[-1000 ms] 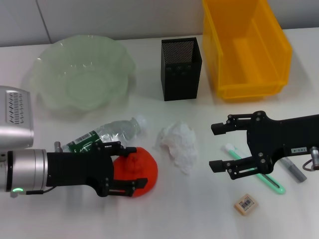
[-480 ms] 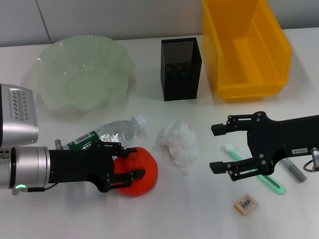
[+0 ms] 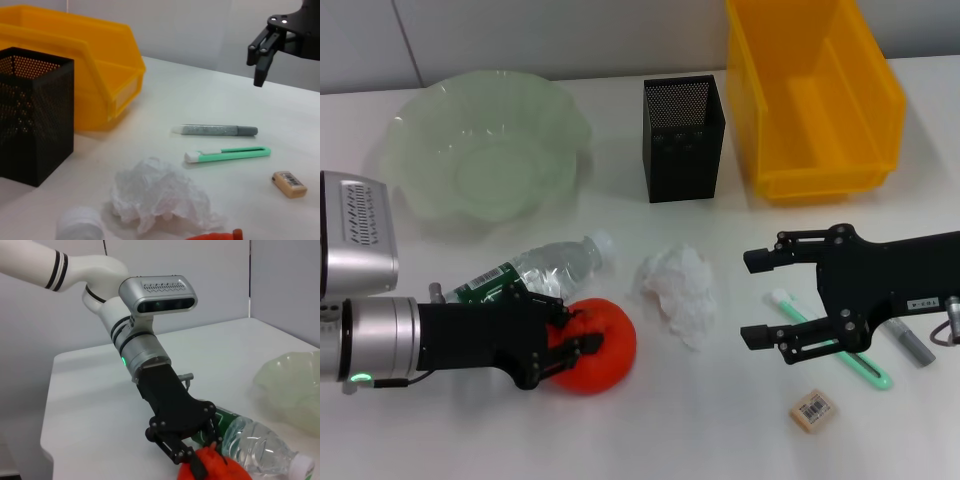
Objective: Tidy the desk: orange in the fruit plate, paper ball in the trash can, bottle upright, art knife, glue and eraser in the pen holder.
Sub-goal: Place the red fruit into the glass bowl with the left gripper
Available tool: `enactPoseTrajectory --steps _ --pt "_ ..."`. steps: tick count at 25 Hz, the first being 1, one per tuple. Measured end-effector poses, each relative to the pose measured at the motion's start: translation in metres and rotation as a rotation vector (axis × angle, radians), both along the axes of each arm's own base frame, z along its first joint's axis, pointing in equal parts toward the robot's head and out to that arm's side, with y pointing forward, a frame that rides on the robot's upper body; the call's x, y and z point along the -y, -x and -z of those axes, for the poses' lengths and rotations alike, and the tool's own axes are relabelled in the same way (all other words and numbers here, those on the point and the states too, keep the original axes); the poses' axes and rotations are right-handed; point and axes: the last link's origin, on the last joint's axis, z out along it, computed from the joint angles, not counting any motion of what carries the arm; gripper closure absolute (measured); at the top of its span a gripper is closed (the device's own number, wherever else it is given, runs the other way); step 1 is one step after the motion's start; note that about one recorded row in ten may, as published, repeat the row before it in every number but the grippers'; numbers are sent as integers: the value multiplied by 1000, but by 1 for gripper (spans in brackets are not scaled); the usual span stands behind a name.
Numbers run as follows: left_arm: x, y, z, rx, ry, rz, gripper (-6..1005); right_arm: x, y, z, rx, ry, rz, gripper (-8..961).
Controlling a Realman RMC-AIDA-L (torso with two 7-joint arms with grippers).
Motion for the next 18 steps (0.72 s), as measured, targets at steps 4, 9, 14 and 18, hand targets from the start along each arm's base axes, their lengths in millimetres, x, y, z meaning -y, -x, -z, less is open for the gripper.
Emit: enactPoseTrajectory --steps 4,9,14,18 --pt "4 -2 -1 17 18 13 716 0 -1 0 0 -4 4 127" --pt "8 -9 -9 68 34 52 771 0 -4 -1 -3 -12 18 127" --pt "8 -21 -31 156 -35 95 821 2 -8 -2 -3 -16 31 127" --pt "9 -33 -49 239 -76 146 855 2 -10 -2 -6 -22 40 127"
